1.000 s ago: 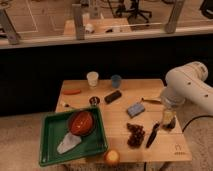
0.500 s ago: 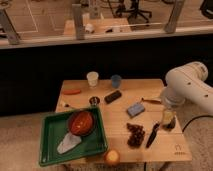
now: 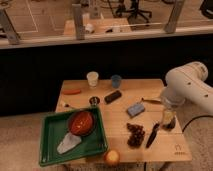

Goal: Place banana in tray

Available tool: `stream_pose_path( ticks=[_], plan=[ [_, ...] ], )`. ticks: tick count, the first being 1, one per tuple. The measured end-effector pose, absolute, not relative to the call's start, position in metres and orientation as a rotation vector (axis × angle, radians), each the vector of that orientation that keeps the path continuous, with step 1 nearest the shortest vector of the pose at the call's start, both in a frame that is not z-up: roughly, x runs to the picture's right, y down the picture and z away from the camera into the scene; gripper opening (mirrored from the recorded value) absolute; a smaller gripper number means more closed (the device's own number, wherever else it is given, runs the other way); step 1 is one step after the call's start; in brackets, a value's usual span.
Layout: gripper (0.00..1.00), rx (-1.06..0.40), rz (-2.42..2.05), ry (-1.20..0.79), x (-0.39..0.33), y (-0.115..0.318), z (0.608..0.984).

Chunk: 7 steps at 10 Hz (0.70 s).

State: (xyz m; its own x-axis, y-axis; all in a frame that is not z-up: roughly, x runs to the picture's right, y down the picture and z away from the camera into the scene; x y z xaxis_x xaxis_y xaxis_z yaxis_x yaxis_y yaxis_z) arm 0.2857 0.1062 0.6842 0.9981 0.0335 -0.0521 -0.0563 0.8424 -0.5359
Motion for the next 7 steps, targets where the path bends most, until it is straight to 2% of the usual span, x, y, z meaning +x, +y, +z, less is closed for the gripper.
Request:
stream_pose_path(
  ticks=[5, 7],
  plan=[
    [0.8, -0.555, 0.04, 0.032, 0.286, 0.104, 0.687],
    [0.8, -0.522, 0.032, 0.005, 0.292, 0.092, 0.708]
  ],
)
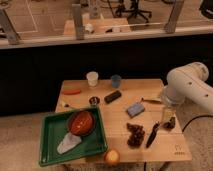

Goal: Place banana in tray

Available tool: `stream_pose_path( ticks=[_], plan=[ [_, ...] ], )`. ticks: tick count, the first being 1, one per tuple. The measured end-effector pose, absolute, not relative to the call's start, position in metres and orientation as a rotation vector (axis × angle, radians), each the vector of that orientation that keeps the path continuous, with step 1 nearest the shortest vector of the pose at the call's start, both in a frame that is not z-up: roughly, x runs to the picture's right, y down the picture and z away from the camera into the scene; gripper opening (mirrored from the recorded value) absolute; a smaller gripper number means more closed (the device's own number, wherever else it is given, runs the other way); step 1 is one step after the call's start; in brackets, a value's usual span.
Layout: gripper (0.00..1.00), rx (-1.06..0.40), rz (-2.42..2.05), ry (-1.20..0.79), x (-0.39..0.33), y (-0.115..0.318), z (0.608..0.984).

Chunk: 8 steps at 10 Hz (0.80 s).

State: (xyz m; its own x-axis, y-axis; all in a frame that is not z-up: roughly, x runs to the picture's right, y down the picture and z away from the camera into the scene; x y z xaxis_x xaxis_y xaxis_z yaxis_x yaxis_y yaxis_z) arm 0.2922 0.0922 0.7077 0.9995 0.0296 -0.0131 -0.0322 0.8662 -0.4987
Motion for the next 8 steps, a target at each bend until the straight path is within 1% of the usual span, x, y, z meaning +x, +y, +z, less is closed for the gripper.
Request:
stream_pose_path(
  ticks=[4, 8],
  plan=[
    [0.8, -0.457, 0.015, -0.029, 0.289, 0.055, 0.76],
    [0.8, -0.426, 0.02, -0.041, 0.295, 0.038, 0.798]
  ],
)
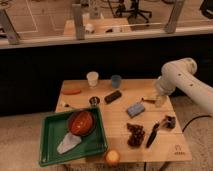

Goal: Place banana in tray

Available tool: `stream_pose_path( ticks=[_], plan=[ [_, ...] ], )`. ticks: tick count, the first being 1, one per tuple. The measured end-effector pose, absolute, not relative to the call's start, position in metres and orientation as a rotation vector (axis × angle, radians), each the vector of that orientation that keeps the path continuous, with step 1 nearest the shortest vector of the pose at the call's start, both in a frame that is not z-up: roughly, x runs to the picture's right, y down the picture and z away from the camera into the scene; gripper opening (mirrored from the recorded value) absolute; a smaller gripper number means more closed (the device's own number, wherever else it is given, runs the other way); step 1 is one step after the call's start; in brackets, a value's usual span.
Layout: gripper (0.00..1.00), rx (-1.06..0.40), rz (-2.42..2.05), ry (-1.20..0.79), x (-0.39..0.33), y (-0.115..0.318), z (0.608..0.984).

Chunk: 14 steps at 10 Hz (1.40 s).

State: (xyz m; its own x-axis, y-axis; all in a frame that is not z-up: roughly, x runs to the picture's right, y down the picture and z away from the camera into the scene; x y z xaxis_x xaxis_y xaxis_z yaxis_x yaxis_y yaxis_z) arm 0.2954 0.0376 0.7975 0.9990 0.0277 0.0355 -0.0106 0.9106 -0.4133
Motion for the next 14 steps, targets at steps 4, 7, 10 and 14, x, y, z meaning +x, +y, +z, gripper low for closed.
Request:
stream_pose_path(
  ticks=[4, 7, 10, 14],
  plan=[
    [0.8, -0.44, 0.035, -0.04, 0.309, 0.038, 0.824],
    [0.8, -0.486, 0.045, -0.048, 0.314, 0.043, 0.84],
    [0.8, -0.535, 0.055, -0.064, 0.313, 0.055, 0.87],
    [0.8, -0.569, 0.063, -0.082, 0.316, 0.06, 0.878]
  ],
)
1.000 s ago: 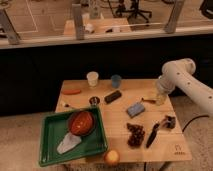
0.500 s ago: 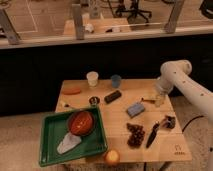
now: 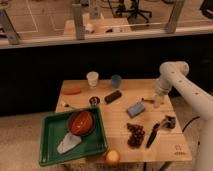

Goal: Place banana in tray

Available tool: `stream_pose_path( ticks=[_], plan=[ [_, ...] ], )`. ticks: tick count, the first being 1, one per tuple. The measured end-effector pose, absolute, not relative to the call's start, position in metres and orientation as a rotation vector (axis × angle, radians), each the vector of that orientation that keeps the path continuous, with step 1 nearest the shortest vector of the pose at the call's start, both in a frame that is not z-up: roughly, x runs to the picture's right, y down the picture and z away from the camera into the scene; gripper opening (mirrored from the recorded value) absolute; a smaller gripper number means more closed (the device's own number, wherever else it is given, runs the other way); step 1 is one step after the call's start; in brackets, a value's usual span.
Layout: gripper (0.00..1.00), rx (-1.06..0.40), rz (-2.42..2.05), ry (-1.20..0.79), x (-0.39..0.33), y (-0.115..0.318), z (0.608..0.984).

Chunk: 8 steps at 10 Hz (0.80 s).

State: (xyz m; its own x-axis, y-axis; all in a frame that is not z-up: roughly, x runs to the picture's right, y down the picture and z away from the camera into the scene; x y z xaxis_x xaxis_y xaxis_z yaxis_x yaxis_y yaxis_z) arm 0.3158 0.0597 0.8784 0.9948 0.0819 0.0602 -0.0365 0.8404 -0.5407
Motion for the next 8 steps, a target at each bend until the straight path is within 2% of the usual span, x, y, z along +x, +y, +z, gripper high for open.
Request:
stream_pose_path(
  ticks=[6, 8],
  plan=[
    [0.8, -0.565, 0.061, -0.084, 0.317, 0.061, 0.88],
    [0.8, -0.558, 0.052, -0.098, 0.32, 0.076, 0.898]
  ],
)
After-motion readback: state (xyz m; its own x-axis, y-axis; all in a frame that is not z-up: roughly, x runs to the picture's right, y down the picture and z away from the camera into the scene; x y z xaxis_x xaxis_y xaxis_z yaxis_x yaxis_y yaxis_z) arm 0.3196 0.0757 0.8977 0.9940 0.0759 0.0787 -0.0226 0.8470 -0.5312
